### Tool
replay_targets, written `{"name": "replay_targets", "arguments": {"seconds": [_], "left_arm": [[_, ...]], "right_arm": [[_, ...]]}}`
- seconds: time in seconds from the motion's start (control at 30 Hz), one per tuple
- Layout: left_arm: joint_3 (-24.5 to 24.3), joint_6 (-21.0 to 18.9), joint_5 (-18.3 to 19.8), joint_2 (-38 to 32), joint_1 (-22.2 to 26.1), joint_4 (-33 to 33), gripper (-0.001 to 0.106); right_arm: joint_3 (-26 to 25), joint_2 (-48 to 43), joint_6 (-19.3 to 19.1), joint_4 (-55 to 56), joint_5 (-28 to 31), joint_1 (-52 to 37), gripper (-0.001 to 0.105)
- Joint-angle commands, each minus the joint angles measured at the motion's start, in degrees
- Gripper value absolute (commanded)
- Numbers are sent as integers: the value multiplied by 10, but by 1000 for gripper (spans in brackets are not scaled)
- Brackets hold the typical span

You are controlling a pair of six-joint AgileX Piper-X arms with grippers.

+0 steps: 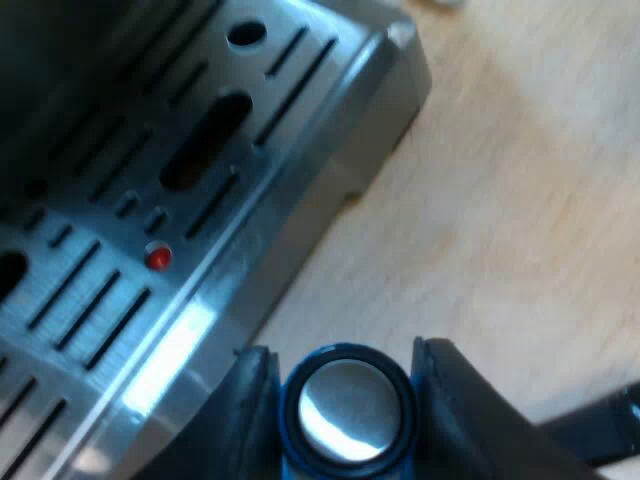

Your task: Grind coffee beans and then tamp

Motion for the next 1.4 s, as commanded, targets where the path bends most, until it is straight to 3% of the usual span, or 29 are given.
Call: {"name": "replay_targets", "arguments": {"seconds": [0.03,0.2,0.4,0.5,0.57,0.83,1.17,1.27,1.4], "left_arm": [[-10,-7,2,-21,-3,-2,0],[-11,-7,-19,-60,-3,5,0],[-11,-7,-30,-97,-3,70,0],[-11,-8,-79,-118,-3,102,0],[-11,-8,-90,-129,-3,109,0],[-11,-43,-92,-163,34,145,0],[6,-15,-24,-164,160,144,0],[38,-11,36,-164,202,125,0],[82,4,77,-165,235,86,0]], "right_arm": [[0,-4,-6,-4,4,1,60],[0,-4,-6,-4,4,1,60],[0,-4,-6,-10,-1,1,60],[0,-4,-6,-50,-3,1,60],[0,-4,-6,-74,-3,1,60],[0,-4,-6,-124,-37,1,60],[0,-4,-6,-124,-80,1,60],[0,-4,-6,-124,-80,1,60],[0,-4,-6,-124,-78,1,60]]}}
